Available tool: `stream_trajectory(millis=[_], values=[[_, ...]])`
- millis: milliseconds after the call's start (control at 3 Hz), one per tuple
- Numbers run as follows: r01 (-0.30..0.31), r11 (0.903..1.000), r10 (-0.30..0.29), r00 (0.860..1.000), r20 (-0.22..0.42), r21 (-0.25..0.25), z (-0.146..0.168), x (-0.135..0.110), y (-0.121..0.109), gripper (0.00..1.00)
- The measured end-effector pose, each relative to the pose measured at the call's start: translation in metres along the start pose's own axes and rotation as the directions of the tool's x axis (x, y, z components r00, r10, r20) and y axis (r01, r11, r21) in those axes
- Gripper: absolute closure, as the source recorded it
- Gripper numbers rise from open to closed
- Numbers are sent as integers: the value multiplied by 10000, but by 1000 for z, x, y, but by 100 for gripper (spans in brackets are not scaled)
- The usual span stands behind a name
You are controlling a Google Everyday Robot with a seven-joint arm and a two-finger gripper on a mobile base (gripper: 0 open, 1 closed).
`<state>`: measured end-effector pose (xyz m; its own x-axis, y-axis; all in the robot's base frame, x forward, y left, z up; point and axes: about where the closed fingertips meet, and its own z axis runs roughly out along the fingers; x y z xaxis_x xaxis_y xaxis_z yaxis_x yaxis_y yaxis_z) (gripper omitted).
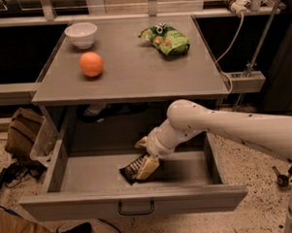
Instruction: Pick rxbar chocolate from top drawer and place on counter
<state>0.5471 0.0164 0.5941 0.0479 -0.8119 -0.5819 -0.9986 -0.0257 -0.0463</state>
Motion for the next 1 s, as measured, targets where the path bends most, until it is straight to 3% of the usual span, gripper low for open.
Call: stream_trajectory(millis=[333,667,1000], values=[[1,10000,-1,10000,0,0,-6,-4,0,100],[437,9944,-428,9990,-120,961,-38,-19,22,100],[434,9945,-425,9990,-112,948,-38,-19,22,100]])
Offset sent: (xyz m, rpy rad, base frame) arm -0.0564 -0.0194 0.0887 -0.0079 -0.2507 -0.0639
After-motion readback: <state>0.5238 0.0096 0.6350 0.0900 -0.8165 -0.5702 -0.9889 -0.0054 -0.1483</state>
